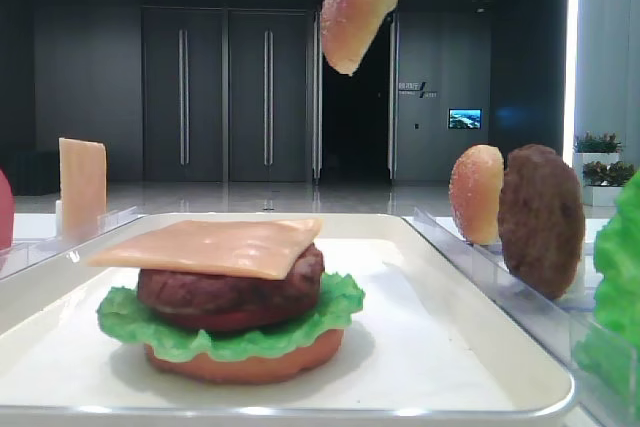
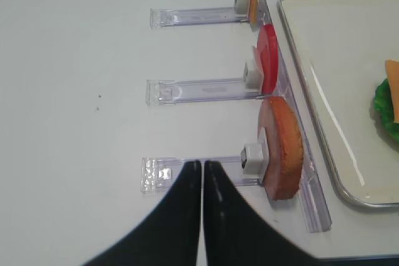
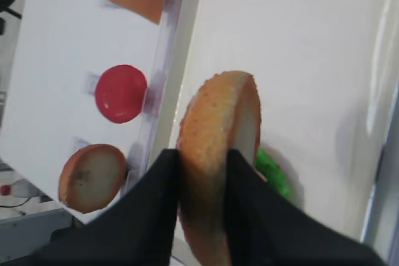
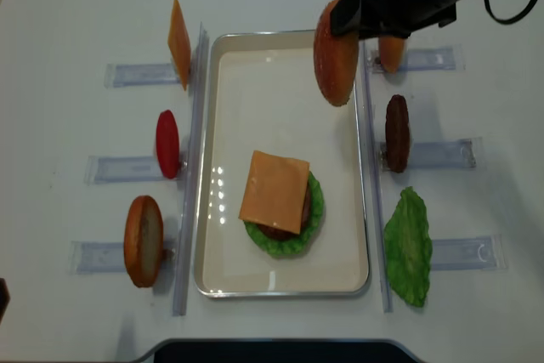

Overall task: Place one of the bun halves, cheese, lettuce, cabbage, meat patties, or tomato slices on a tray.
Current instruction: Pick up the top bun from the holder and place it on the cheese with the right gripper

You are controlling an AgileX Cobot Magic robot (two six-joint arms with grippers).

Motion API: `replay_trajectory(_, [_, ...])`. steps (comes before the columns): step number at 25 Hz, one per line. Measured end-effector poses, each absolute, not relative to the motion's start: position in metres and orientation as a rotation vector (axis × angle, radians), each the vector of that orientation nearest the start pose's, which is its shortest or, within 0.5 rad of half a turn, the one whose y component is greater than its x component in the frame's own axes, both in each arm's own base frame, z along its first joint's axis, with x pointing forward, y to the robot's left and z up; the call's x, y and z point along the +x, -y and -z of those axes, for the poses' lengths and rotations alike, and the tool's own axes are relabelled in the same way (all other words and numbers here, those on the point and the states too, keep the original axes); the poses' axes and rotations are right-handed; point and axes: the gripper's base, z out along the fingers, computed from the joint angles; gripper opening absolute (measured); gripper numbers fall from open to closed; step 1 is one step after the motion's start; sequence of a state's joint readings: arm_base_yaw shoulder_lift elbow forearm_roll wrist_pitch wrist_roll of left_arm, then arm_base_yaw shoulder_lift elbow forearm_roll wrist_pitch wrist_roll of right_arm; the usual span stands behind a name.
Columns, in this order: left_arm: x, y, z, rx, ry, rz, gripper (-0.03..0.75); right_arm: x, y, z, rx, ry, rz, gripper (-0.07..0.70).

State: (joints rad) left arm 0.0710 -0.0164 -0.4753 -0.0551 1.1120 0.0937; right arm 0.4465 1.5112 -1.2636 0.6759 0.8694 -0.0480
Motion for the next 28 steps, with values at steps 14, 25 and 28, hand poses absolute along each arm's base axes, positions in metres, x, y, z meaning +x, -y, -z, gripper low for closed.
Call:
replay_trajectory(14, [-0.007, 0.005, -0.266, 0.028, -2.103, -0.032, 0.000, 0.241, -0.198, -0.276, -0.292, -2.448, -1.292, 0.188])
replay_trajectory(25, [-0.007, 0.005, -0.266, 0.028, -2.103, -0.032, 0.000, 0.235, -0.215, -0.248, -0.324, -2.512, -1.279, 0.188])
replay_trajectory(28, [-0.007, 0.005, -0.266, 0.028, -2.103, -0.032, 0.000, 0.237, -0.220, -0.238, -0.323, -2.530, -1.295, 0.188])
